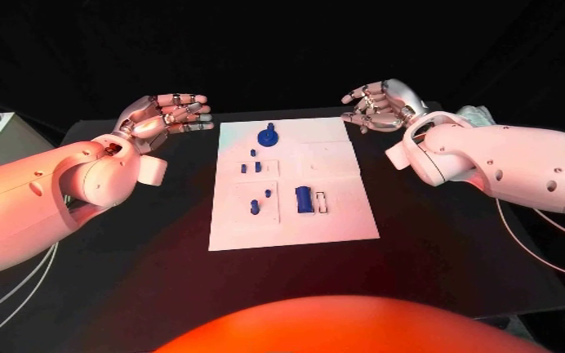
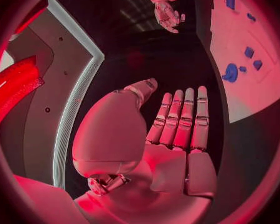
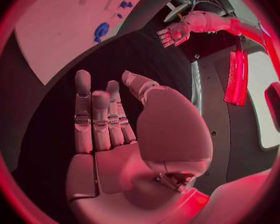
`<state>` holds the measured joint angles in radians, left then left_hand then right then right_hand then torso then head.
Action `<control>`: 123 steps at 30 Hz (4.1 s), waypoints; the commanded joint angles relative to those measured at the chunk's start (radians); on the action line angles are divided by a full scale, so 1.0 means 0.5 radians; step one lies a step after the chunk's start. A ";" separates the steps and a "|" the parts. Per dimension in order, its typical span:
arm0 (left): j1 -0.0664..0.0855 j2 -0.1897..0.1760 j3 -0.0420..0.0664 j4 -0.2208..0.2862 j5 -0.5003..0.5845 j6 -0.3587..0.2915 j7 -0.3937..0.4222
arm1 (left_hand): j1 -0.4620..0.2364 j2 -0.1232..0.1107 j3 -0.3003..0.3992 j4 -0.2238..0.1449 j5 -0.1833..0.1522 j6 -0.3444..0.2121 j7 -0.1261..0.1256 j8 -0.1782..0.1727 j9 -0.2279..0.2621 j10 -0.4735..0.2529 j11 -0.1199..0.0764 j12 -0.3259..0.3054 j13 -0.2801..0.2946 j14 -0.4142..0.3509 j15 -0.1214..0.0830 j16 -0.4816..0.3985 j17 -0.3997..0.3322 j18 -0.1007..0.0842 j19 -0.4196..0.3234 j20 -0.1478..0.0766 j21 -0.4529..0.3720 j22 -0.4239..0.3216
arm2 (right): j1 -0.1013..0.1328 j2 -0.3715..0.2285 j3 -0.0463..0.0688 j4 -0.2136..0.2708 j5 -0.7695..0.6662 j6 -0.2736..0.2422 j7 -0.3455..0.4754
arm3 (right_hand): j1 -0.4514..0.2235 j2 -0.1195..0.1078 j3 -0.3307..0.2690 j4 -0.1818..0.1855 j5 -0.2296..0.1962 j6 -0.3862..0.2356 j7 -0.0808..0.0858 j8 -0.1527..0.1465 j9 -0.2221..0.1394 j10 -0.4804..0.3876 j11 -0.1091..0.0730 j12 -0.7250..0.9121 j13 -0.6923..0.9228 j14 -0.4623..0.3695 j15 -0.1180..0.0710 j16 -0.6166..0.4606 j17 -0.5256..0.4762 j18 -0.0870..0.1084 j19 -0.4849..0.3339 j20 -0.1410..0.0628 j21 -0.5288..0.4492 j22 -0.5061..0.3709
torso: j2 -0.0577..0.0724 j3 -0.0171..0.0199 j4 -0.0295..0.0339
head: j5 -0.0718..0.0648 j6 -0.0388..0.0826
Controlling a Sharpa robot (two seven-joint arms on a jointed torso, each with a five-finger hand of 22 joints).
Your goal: Assemble the parts on the task board
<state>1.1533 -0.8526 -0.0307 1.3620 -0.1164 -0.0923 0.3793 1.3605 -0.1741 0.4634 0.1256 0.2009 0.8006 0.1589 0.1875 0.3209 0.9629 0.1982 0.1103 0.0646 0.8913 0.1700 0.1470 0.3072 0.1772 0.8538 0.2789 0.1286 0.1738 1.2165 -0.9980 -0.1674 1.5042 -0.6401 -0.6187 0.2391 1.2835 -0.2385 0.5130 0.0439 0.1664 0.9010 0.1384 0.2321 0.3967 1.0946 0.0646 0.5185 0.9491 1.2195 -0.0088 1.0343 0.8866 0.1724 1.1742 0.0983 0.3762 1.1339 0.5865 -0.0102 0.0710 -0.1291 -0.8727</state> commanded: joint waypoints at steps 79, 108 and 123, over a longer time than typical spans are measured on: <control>-0.001 0.155 0.001 -0.210 0.113 -0.255 0.150 | 0.029 0.003 -0.003 -0.004 -0.002 0.048 0.054 0.015 -0.023 0.038 -0.027 0.004 0.001 0.015 -0.016 -0.014 -0.018 0.006 -0.008 0.006 -0.038 -0.024 | 0.057 0.159 0.001 -0.326 0.495 0.134 0.214 | 0.052 0.027 0.050 -0.010 0.018 0.161 0.046 -0.103 -0.092 0.350 0.048 -0.885 -1.455 -0.020 0.070 -1.189 -0.686 0.018 0.048 0.062 -0.601 -0.819 | -0.048 -0.0093 -0.010 | 0.048 0.000; -0.001 0.154 0.001 -0.194 0.113 -0.235 0.152 | 0.032 0.005 0.000 -0.003 -0.002 0.062 0.062 0.022 -0.030 0.060 -0.021 0.011 0.002 0.033 -0.018 -0.010 -0.020 0.007 0.001 0.006 -0.042 -0.030 | 0.057 0.159 0.001 -0.329 0.429 0.152 0.190 | 0.064 0.036 0.041 -0.020 0.014 0.179 0.044 -0.104 -0.094 0.373 0.043 -0.886 -1.484 0.016 0.063 -1.215 -0.689 0.020 0.073 0.056 -0.597 -0.840 | -0.047 -0.0067 -0.010 | 0.043 0.000; -0.001 0.151 0.001 -0.189 0.113 -0.232 0.151 | 0.032 0.005 0.001 -0.003 -0.002 0.066 0.066 0.024 -0.033 0.066 -0.021 0.012 0.002 0.040 -0.019 -0.008 -0.021 0.008 0.005 0.005 -0.042 -0.031 | 0.056 0.150 0.001 -0.312 0.284 0.170 0.149 | 0.068 0.039 0.010 -0.034 0.009 0.212 0.029 -0.106 -0.099 0.451 0.020 -0.866 -1.511 0.119 0.037 -1.224 -0.672 0.021 0.149 0.032 -0.564 -0.857 | -0.046 -0.0052 -0.011 | 0.037 0.000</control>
<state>1.1527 -0.7774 -0.0309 1.2647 -0.0648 -0.2253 0.4399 1.3684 -0.1739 0.4636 0.1256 0.2009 0.8314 0.1893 0.1958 0.3058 0.9885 0.1877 0.1104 0.0648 0.9026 0.1589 0.1431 0.2983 0.1773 0.8506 0.2822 0.1113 0.1593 1.2445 -0.9223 -0.1676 1.3445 -0.4448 -0.5539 0.3219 1.3139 -0.2267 0.5237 0.0259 0.1724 1.0011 0.1530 0.1846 0.3482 1.3139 0.0755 0.0797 0.1945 1.2743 0.0105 0.4246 0.5497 0.1698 1.2445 0.1139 0.0913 0.7063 0.5635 -0.0128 0.0658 -0.1101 -0.8727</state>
